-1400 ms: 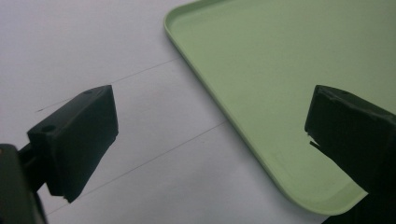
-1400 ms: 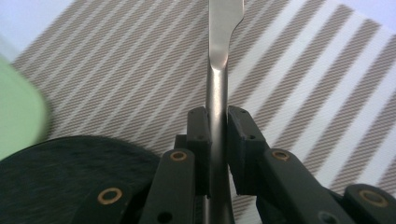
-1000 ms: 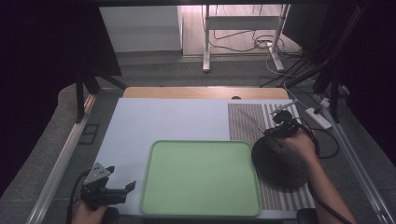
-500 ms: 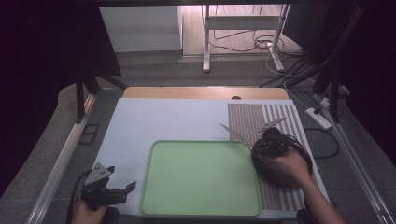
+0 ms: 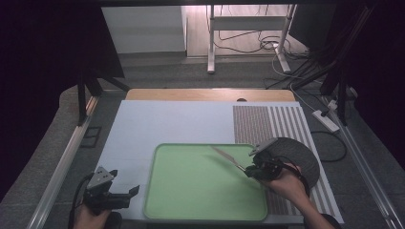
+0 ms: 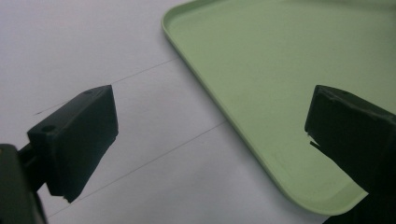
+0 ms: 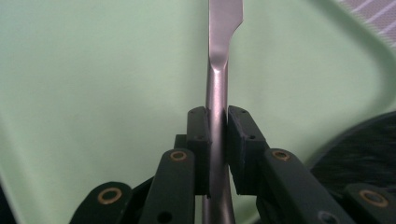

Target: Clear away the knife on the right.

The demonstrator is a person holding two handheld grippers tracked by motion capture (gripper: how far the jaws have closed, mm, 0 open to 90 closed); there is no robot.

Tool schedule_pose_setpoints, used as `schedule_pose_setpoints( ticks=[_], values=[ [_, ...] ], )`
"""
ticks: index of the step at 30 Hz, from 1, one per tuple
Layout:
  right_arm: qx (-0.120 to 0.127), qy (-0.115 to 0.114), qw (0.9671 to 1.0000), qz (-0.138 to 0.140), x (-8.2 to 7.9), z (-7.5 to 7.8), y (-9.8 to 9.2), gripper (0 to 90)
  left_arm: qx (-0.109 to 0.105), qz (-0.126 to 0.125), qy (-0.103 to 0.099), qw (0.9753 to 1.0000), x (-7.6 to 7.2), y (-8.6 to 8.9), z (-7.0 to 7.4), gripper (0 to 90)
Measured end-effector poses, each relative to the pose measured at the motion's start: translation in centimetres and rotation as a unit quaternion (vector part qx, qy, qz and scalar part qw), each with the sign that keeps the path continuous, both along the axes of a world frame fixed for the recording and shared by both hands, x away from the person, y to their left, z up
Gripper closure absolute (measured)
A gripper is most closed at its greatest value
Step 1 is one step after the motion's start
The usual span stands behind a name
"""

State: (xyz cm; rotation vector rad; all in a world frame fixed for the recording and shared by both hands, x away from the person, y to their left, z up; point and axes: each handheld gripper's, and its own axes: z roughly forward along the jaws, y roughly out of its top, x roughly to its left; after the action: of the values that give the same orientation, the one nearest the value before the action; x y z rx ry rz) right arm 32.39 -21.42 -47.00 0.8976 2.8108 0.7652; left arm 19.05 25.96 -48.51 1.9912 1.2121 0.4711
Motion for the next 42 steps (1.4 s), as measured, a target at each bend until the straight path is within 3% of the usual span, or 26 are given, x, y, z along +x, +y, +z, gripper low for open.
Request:
schedule_pose_setpoints(
  ticks=[12, 18, 21, 23, 25, 27, 29, 31, 34, 40, 42],
  values=[
    [-0.006, 0.007, 0.9998, 0.020, -3.5, -1.4, 2.4, 79.6, 0.000, 0.000, -0.001, 1.0000, 0.0, -0.1, 0.0, 3.5],
    [-0.036, 0.018, 0.9988, 0.027, -4.0, -2.9, 3.1, 79.3, 0.000, 0.000, -0.001, 1.0000, 0.0, -0.1, 0.0, 3.5],
    [-0.030, 0.030, 0.9986, 0.032, -3.7, -2.8, 3.1, 77.3, 0.001, 0.000, 0.000, 1.0000, 0.0, -0.1, 0.0, 3.5],
    [-0.010, 0.041, 0.9986, 0.031, -3.4, -2.6, 3.0, 65.2, 0.004, -0.001, 0.000, 1.0000, 0.0, -0.1, 0.0, 3.5],
    [0.005, 0.038, 0.9989, 0.027, -3.1, -2.1, 3.2, 64.2, 0.007, -0.001, 0.000, 1.0000, 0.0, -0.2, 0.0, 3.5],
    [0.021, 0.034, 0.9985, 0.038, -2.9, -1.5, 3.9, 69.2, 0.010, -0.002, 0.001, 0.9999, 0.1, -0.3, 0.0, 3.5],
    [0.022, 0.025, 0.9972, 0.067, -2.8, -1.1, 5.2, 83.0, 0.010, -0.002, 0.001, 0.9999, 0.1, -0.3, 0.0, 3.6],
    [0.013, 0.017, 0.9958, 0.089, -2.5, -0.9, 6.5, 89.5, 0.009, -0.002, 0.001, 1.0000, 0.1, -0.2, 0.0, 3.5],
    [-0.005, 0.005, 0.9920, 0.126, -1.7, -1.4, 8.9, 89.6, 0.007, 0.000, 0.001, 1.0000, 0.1, -0.2, 0.0, 3.5],
    [-0.033, 0.008, 0.9891, 0.143, 0.1, -3.3, 10.9, 89.6, 0.005, 0.000, 0.001, 1.0000, 0.0, -0.1, 0.0, 3.5],
    [-0.027, 0.013, 0.9894, 0.142, 0.5, -3.4, 10.7, 89.7, 0.004, 0.000, 0.000, 1.0000, 0.0, -0.1, 0.0, 3.5]
  ],
)
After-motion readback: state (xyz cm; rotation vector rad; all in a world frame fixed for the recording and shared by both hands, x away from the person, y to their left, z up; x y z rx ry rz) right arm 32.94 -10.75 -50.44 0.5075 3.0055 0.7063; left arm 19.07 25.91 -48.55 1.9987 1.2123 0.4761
